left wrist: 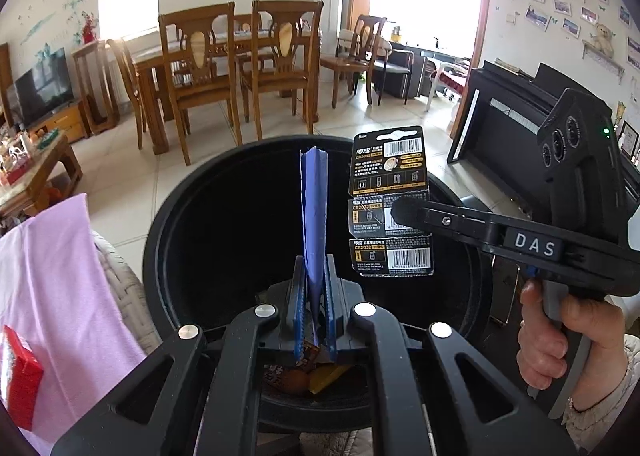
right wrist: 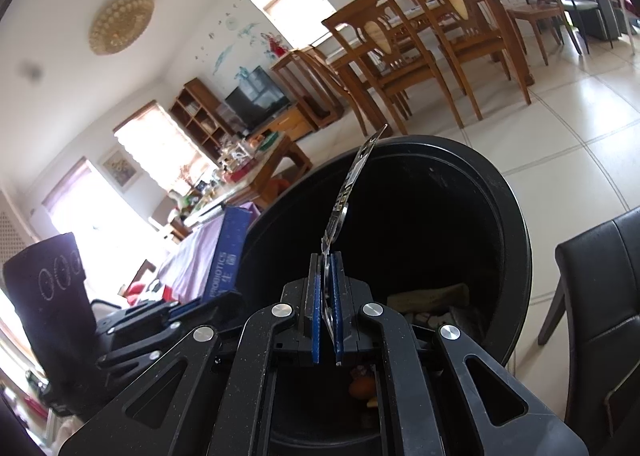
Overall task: Collect trash
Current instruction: 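Carry the strip and battery card to the bin and open both tools, then grasp the Doublemint box with the left tool while the right grasps the red milk box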
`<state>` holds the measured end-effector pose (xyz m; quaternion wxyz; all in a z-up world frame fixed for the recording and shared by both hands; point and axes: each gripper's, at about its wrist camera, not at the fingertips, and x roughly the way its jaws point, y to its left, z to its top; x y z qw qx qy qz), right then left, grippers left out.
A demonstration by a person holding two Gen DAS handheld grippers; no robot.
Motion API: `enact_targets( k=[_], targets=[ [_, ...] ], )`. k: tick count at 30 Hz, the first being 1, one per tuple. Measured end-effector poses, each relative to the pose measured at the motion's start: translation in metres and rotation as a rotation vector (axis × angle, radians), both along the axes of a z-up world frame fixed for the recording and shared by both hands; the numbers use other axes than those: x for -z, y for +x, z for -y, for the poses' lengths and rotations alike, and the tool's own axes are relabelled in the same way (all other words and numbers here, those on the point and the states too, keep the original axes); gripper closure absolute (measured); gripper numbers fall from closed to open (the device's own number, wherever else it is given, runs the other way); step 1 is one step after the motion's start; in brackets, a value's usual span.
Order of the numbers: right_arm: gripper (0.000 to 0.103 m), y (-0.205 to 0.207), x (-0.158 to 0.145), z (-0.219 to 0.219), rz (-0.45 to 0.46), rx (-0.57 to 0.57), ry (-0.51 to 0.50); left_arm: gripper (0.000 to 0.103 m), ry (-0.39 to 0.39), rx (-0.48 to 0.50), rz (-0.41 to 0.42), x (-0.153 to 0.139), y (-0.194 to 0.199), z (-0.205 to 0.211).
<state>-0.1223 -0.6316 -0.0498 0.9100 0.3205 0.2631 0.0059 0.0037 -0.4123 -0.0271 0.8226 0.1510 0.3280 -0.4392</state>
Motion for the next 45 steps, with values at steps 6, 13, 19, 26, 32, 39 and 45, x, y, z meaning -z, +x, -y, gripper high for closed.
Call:
enact_targets(
  k=[6,13,19,26,32,39,45],
  targets=[
    [0.097,0.002,0.004,0.000,-0.007,0.002,0.009,0.093,0.008,0.004,-0.019,0.006,-0.001,0.005],
    [0.088,0.003,0.003,-0.006,-0.008,-0.010,-0.002,0.064,0.023,-0.036,-0.024,0.005,0.002,0.003],
    [0.021,-0.003,-0.013,-0.026,0.047,0.006,-0.067,0.016,-0.007,-0.101,0.051,-0.012,-0.001,-0.014],
    [0.009,0.004,-0.026,-0.058,0.057,-0.033,-0.131,0.006,-0.050,-0.184,0.087,-0.029,0.005,-0.060],
    [0.006,0.023,-0.042,-0.102,0.044,-0.094,-0.216,0.006,-0.102,-0.319,0.103,-0.043,0.027,-0.129],
    [0.006,0.066,-0.059,-0.192,0.058,-0.259,-0.288,0.006,-0.095,-0.533,0.039,-0.044,0.075,-0.227],
    [0.006,0.113,-0.063,-0.277,0.036,-0.411,-0.325,0.006,0.004,-0.672,-0.015,-0.033,0.117,-0.297]
  ],
)
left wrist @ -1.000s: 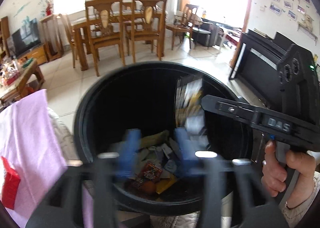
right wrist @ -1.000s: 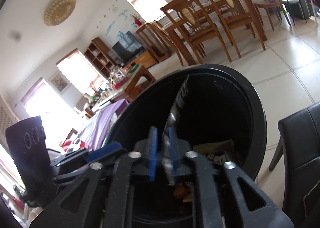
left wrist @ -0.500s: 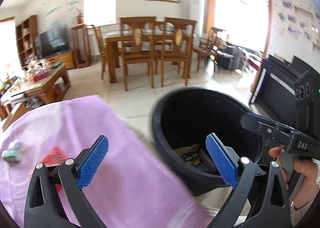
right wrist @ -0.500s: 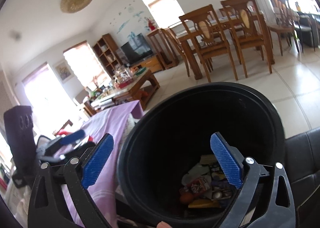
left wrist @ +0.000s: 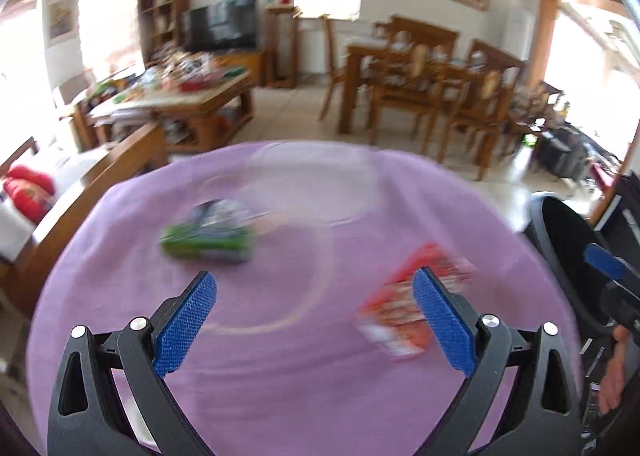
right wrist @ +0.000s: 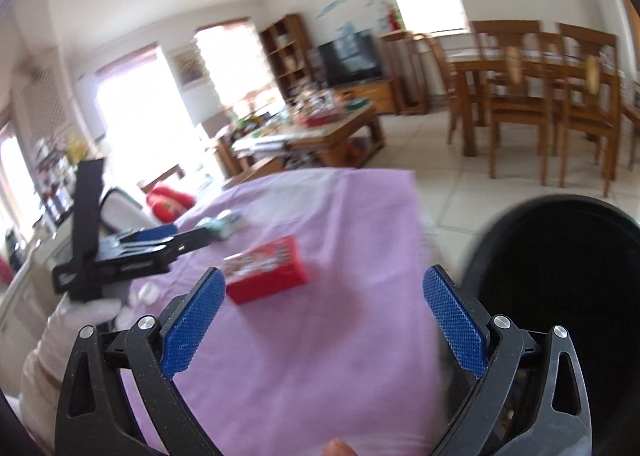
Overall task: Collect trash
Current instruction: 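Grasp the Doublemint box with the left tool while the right grasps the red milk box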
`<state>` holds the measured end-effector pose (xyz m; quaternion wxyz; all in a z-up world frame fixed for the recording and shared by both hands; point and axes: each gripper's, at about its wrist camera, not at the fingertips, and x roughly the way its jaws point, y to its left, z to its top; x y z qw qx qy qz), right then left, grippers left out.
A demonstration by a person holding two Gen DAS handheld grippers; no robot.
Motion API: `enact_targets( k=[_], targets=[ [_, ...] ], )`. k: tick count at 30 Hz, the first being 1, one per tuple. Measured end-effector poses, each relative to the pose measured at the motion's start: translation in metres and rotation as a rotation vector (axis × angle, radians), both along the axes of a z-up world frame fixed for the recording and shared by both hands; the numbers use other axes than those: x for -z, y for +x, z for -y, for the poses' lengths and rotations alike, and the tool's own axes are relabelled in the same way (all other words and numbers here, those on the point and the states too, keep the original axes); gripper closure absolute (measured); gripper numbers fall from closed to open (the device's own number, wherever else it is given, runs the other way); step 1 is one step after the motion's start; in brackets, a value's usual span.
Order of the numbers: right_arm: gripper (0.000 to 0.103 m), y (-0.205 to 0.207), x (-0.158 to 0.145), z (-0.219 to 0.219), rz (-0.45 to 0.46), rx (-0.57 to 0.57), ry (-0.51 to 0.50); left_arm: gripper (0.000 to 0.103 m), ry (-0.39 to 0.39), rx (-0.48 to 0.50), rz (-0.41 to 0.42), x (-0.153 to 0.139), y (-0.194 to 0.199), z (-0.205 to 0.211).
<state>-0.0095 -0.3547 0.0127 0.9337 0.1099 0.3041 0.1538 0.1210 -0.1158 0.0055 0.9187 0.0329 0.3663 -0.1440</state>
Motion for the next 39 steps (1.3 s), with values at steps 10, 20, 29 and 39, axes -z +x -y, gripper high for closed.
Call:
enact_targets(
  k=[10,20,29,39],
  targets=[
    [0.006,0.075,0.020,-0.103,-0.115,-0.151,-0.175,0.006,0.083,-0.038,-0.128,0.023,0.053,-0.037],
    [0.005,0.115,0.042,-0.141,-0.151,-0.153,-0.264,0.011,0.030,-0.050,-0.196,0.041,0.072,-0.050],
    [0.006,0.122,0.051,-0.137,-0.176,-0.093,-0.316,0.024,0.090,-0.035,-0.175,0.043,0.070,-0.043],
    [0.014,0.128,0.061,-0.129,-0.264,-0.159,-0.306,0.024,0.035,-0.027,-0.093,0.028,0.062,-0.051]
  ],
)
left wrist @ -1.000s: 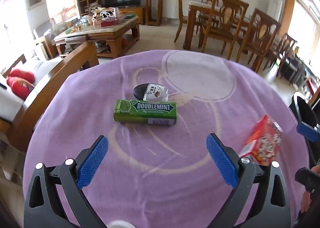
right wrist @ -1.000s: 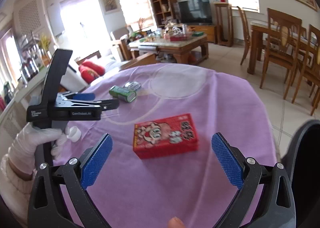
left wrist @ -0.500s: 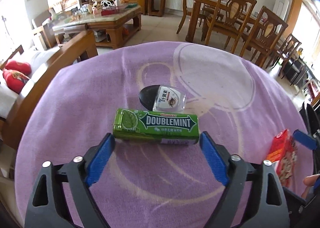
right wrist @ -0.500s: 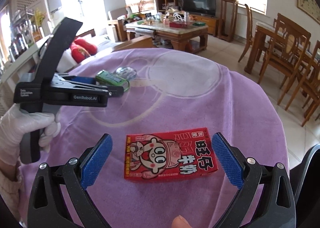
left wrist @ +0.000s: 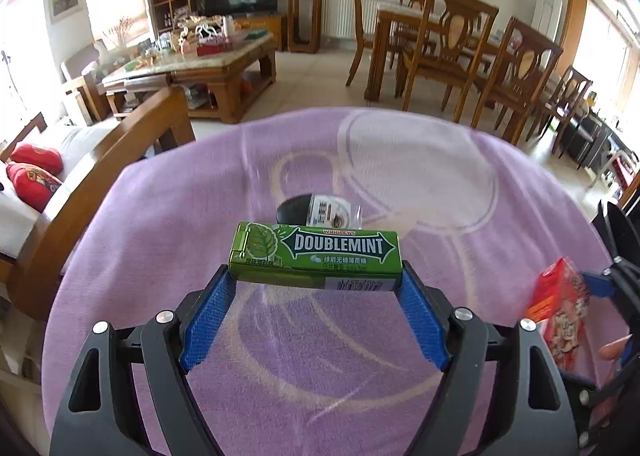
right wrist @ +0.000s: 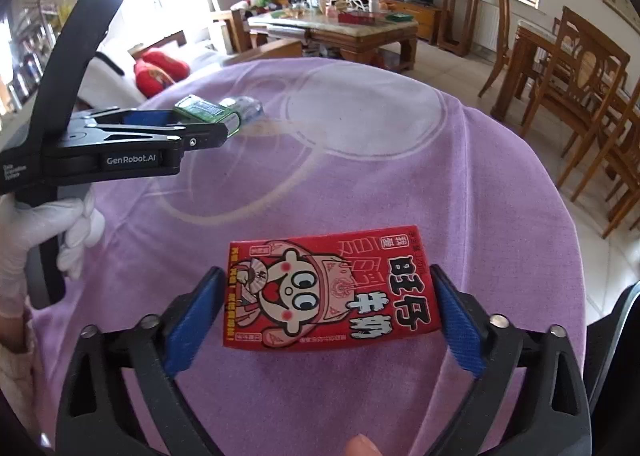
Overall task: Collect trash
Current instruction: 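Grasp the Doublemint box with the left tool while the right grasps the red milk box, then carry the Doublemint box and red milk box over the black bin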
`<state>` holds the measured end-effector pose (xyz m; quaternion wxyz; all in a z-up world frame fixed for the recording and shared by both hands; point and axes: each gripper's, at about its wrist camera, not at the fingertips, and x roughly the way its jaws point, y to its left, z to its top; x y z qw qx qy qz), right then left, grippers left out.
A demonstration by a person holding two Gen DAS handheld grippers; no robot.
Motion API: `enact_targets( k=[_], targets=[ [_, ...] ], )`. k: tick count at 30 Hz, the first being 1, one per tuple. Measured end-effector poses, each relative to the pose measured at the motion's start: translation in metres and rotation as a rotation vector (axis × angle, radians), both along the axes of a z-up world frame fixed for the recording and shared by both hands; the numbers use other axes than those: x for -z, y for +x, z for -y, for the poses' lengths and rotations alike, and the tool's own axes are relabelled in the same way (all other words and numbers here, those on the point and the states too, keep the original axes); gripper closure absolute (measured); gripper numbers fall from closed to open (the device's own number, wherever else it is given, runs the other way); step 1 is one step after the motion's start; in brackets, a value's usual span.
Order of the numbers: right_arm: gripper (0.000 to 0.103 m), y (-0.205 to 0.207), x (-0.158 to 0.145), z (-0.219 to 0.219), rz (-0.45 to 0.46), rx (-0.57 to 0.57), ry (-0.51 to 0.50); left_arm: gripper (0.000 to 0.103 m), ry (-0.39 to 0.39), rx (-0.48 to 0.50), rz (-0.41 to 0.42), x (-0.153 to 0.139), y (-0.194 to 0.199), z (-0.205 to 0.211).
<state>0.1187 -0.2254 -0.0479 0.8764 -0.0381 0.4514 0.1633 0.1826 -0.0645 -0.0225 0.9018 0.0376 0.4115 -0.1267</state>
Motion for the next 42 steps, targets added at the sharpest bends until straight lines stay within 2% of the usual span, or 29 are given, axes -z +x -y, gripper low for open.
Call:
enact_targets(
  k=[7,16,22,26,33,42],
  targets=[
    [0.014,-0.020,-0.014,0.013,0.060,0.018,0.113,0.024,-0.055,0.029,0.083,-0.023,-0.021,0.005],
    [0.014,-0.069,-0.059,0.076,0.222,0.118,0.331,0.024,-0.104,0.112,0.208,-0.061,-0.074,0.037],
    [0.014,-0.118,-0.093,0.133,0.342,0.206,0.376,0.024,-0.128,0.213,0.264,-0.076,-0.107,0.078],
    [0.014,-0.147,-0.108,0.173,0.380,0.260,0.379,0.024,-0.135,0.280,0.281,-0.080,-0.122,0.114],
    [0.014,-0.203,-0.110,0.253,0.421,0.380,0.389,0.024,-0.147,0.399,0.296,-0.075,-0.147,0.182],
    [0.014,-0.254,-0.091,0.346,0.427,0.527,0.440,0.024,-0.141,0.526,0.265,-0.057,-0.169,0.255]
  ],
)
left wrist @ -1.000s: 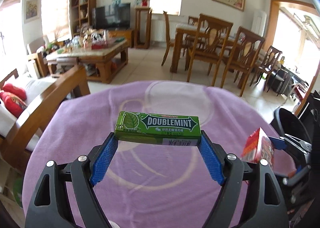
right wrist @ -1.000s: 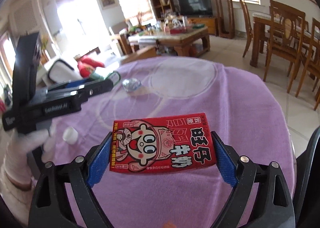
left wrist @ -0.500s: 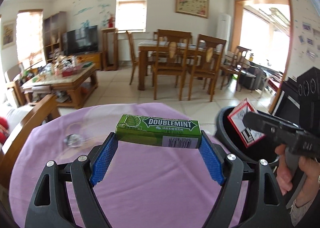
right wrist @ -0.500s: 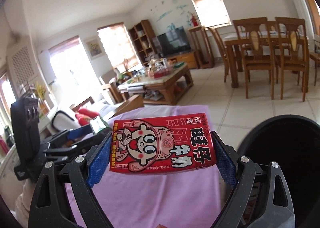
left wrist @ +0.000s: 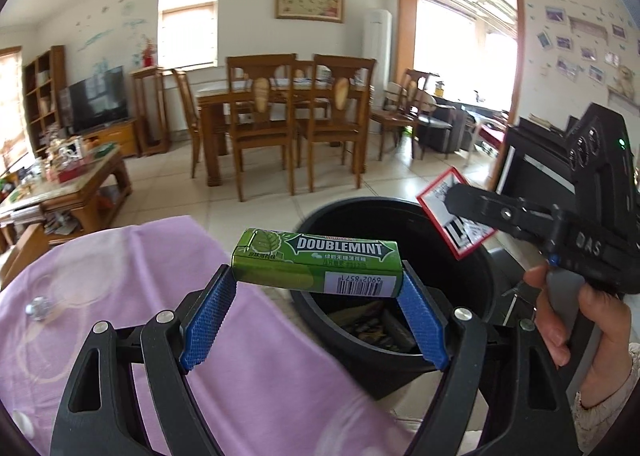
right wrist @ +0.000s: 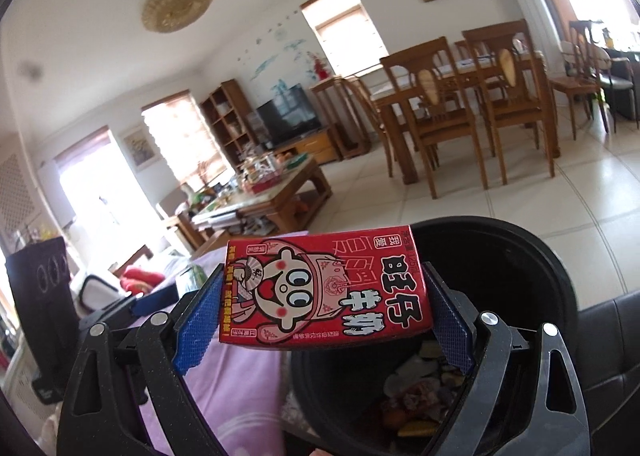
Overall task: Collect trash
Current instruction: 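Carry the Doublemint box and red milk box over the black bin, then open both tools over the bin to drop the two boxes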
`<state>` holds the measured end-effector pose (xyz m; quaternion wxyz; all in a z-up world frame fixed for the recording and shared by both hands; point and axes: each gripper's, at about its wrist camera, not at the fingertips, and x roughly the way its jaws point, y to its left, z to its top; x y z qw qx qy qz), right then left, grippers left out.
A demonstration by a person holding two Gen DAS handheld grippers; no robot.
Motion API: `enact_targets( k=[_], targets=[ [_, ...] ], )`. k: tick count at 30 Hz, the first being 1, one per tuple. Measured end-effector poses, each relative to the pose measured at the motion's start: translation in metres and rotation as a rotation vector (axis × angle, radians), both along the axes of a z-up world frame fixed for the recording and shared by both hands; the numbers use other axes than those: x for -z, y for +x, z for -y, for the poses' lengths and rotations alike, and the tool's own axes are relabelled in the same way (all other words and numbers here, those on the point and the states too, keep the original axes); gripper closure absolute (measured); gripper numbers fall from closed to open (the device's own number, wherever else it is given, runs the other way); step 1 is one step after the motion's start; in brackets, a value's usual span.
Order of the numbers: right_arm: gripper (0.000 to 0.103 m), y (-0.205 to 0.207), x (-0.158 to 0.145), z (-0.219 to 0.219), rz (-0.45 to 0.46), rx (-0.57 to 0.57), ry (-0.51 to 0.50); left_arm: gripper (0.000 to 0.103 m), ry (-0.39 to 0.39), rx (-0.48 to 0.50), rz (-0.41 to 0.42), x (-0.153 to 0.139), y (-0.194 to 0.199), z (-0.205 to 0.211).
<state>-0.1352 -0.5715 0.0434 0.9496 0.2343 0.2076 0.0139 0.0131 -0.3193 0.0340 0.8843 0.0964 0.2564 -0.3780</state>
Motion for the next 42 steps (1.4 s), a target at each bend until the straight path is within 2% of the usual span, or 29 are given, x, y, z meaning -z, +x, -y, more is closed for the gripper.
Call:
enact_targets(
  k=[10,21,24,31,33,35,42],
  targets=[
    [0.014,-0.005,0.034,0.038,-0.032,0.051,0.072,0.024,0.050,0.057,-0.038,0.028,-0.014,0.034],
    [0.014,0.013,0.054,0.040,-0.060,0.069,0.108,0.024,0.084,0.087,-0.061,0.044,-0.020,0.061],
    [0.013,0.017,0.057,0.037,-0.073,0.073,0.088,0.024,0.086,0.105,-0.065,0.047,-0.023,0.064],
    [0.012,0.024,0.063,0.033,-0.101,0.076,0.062,0.023,0.093,0.108,-0.046,0.044,-0.027,0.063],
    [0.007,0.025,0.064,0.030,-0.103,0.078,0.046,0.022,0.090,0.105,-0.034,0.041,-0.029,0.062],
    [0.007,0.026,0.062,0.027,-0.104,0.078,0.034,0.022,0.086,0.101,-0.028,0.038,-0.030,0.058],
    [0.007,0.028,0.056,0.014,-0.099,0.066,0.010,0.013,0.062,0.071,-0.005,0.027,-0.032,0.038]
  ],
)
